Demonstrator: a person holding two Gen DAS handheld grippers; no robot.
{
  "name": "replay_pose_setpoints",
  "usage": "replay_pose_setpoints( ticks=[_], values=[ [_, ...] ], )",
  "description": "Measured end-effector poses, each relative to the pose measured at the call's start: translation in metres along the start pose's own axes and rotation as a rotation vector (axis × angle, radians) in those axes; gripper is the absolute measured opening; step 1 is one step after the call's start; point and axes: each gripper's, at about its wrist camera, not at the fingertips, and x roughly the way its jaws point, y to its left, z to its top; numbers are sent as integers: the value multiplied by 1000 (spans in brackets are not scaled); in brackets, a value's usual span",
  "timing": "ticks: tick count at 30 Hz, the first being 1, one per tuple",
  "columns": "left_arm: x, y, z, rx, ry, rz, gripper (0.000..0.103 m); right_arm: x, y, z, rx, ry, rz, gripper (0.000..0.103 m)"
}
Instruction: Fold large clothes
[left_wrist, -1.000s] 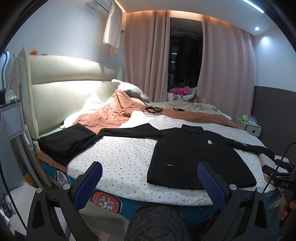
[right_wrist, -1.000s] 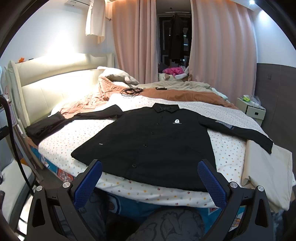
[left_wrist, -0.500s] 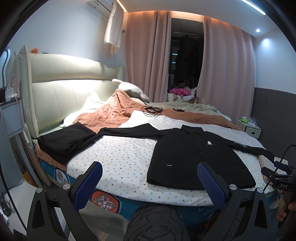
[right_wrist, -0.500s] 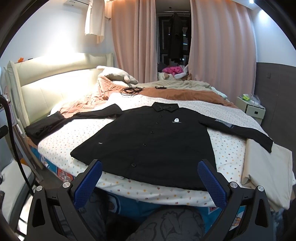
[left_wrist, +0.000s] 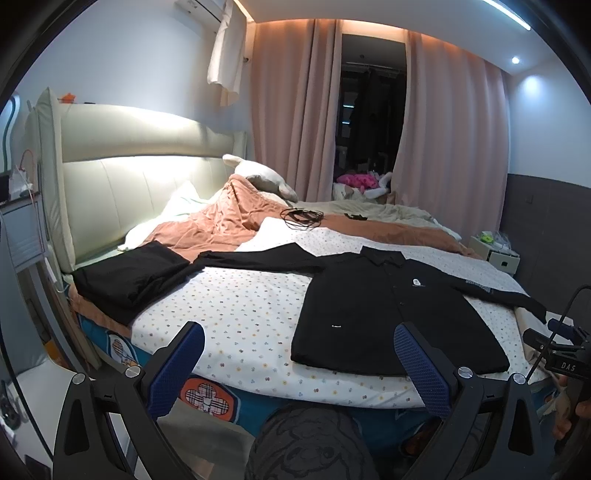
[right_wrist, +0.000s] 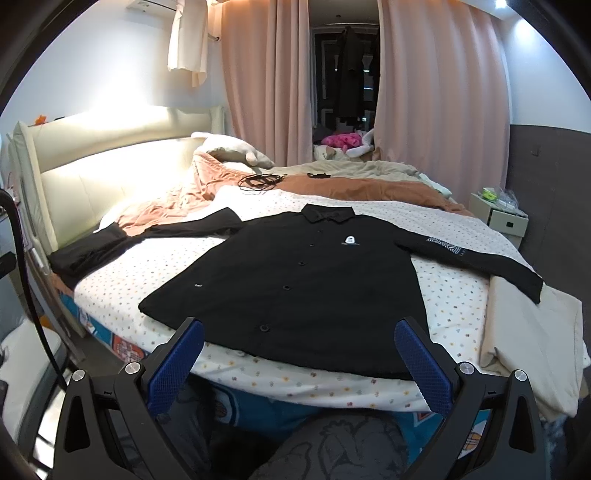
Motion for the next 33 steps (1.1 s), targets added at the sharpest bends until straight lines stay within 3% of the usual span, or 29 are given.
replay_pose_setpoints(
  ticks=[14, 33],
  values=[
    [34, 3, 8, 0, 38, -10, 103, 21, 1, 12, -14, -2, 2, 103],
    [126, 38, 35, -58, 117, -1, 103, 104, 7, 57, -13, 21, -10, 103]
  ],
)
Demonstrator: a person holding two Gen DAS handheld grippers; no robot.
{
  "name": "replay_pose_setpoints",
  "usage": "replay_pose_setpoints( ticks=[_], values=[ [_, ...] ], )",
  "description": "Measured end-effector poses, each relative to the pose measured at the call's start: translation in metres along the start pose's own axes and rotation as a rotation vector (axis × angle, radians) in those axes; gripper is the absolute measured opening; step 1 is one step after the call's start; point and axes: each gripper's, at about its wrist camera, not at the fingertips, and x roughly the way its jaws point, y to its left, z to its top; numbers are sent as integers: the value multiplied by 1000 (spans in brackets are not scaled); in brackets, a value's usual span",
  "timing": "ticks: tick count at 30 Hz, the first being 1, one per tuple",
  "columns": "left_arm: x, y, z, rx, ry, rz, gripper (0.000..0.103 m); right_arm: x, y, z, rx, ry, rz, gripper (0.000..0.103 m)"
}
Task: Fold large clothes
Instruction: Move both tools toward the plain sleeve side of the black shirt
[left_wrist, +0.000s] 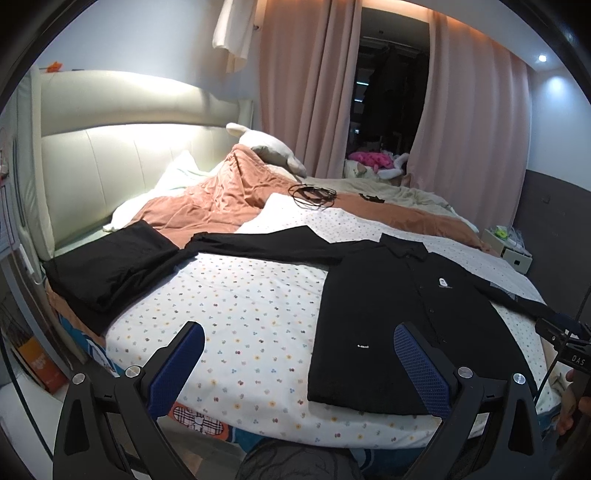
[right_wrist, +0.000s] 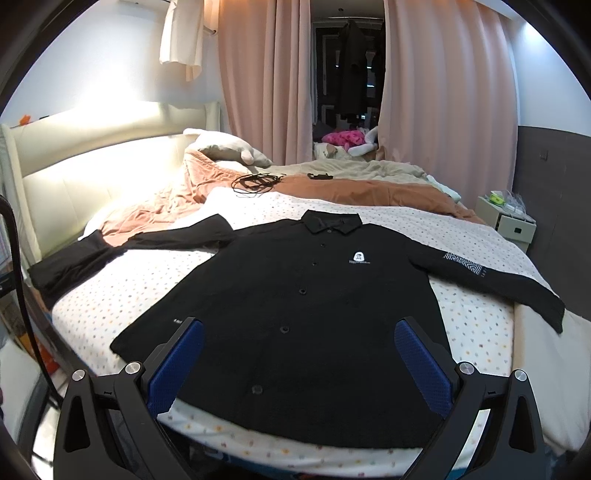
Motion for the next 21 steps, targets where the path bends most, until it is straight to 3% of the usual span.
replay_pose_setpoints(
  ticks=[21],
  values=[
    [101, 44, 51, -97, 95, 19, 103, 101, 14, 54, -1, 109, 13, 103]
  ],
)
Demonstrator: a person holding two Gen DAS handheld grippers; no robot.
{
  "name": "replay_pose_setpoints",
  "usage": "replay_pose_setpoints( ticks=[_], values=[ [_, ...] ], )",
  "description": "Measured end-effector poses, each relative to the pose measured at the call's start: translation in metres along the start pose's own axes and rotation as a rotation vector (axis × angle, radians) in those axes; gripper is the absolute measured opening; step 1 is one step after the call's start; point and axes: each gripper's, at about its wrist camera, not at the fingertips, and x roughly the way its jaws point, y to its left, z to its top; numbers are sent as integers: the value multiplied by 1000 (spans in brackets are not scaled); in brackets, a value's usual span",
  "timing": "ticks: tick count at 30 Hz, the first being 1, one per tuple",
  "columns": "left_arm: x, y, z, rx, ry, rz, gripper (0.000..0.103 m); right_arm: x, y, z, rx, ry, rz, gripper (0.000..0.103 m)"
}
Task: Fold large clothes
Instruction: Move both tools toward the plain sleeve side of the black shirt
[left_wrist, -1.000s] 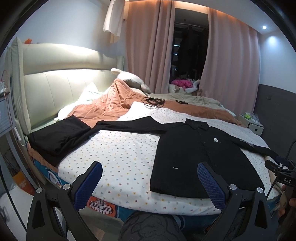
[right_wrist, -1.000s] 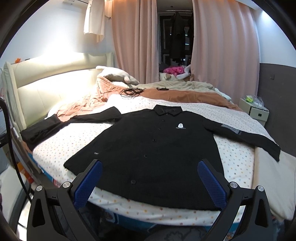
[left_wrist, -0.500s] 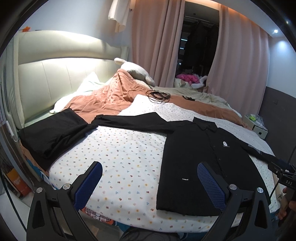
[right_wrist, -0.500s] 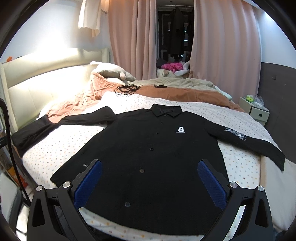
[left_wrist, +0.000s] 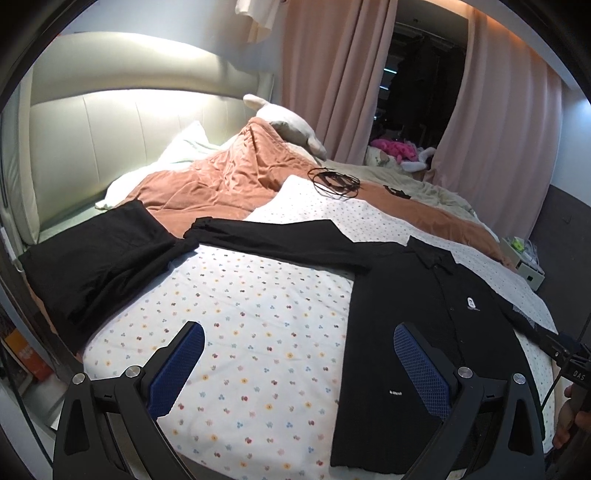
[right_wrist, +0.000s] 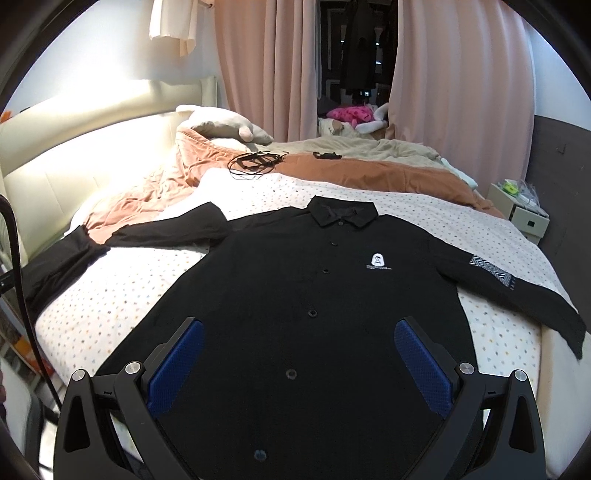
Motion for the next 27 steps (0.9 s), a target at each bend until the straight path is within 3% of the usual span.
replay_pose_setpoints(
  ticks=[12, 19, 27],
  values=[
    [82, 31, 40, -90, 97, 15, 97, 70, 12, 39, -16, 45, 23, 103],
    [144, 54, 60, -175, 182, 25, 82, 117, 26, 64, -14, 53, 50, 103],
    [205, 80, 80, -241, 222, 58, 78, 172, 42, 88, -37, 74, 69, 98]
  ],
)
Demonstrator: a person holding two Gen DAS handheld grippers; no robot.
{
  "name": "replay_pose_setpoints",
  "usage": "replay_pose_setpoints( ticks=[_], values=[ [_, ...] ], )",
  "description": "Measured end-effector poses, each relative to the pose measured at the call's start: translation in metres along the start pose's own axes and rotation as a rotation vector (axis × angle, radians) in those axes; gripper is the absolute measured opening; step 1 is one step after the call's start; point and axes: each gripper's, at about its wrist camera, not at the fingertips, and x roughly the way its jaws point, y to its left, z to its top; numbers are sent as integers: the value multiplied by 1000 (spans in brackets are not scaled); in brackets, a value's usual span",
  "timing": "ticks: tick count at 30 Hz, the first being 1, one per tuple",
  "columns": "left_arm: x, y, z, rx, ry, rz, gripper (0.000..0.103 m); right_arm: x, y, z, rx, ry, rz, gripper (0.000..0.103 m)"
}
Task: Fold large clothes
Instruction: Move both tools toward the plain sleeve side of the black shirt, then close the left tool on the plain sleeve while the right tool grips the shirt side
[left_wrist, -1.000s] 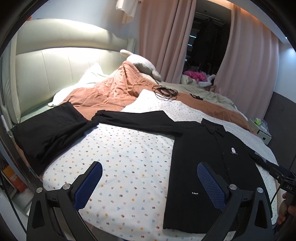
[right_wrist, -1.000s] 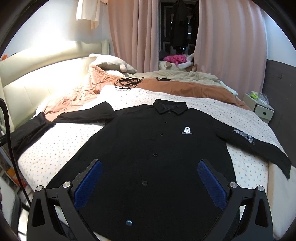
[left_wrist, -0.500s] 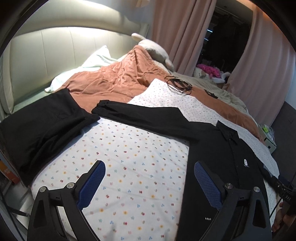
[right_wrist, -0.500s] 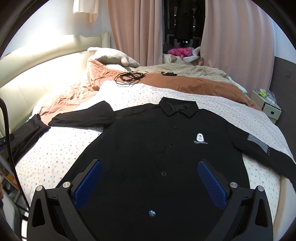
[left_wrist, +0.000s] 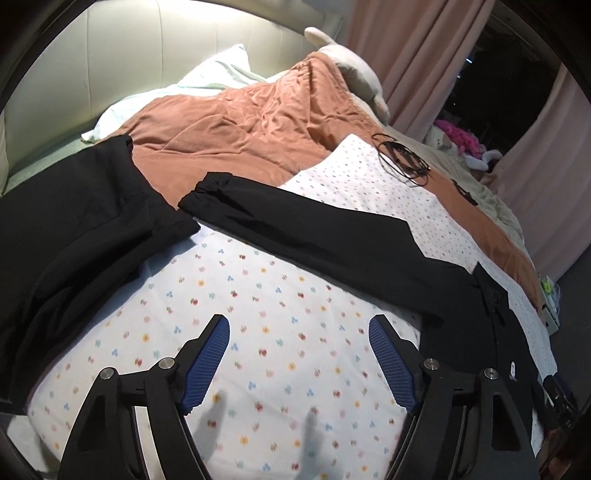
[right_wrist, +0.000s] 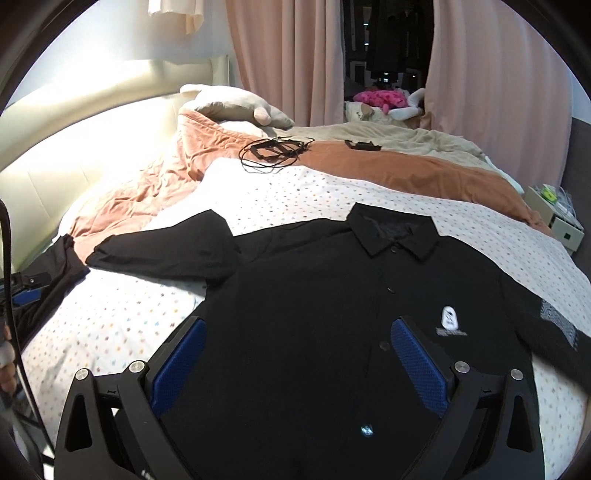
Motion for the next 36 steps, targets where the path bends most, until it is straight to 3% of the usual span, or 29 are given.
replay_pose_setpoints(
  ticks=[10, 14, 20, 22, 24, 26, 27, 28, 30, 36],
  values=[
    [67, 32, 49, -143, 56, 16, 73, 69, 12, 26, 36, 71, 66, 87],
    [103, 42, 58, -210, 111, 36, 67, 101, 18, 29, 67, 131, 113, 76],
    [150, 49, 65, -305, 169, 89, 63, 141, 25, 30, 123, 210, 161, 46],
    [162, 51, 64, -330, 190, 111, 54, 152, 29, 31, 131, 222, 162, 45],
    [166, 52, 65, -348, 167, 131, 53, 160, 33, 33, 141, 230, 170, 39],
    [168, 51, 68, -349, 151, 153, 35, 168, 36, 33, 154, 245, 183, 33],
    [171, 51, 69, -354, 160, 155, 8, 171, 38, 34, 158, 251, 188, 29],
    [174, 53, 69, -370, 168, 143, 3, 174, 40, 34, 162, 256, 193, 26],
    [169, 55, 70, -396, 147, 123, 1, 182, 45, 35, 174, 272, 207, 19],
    [137, 32, 89, -318, 51, 65, 0, 209, 49, 32, 241, 322, 238, 15]
  ],
)
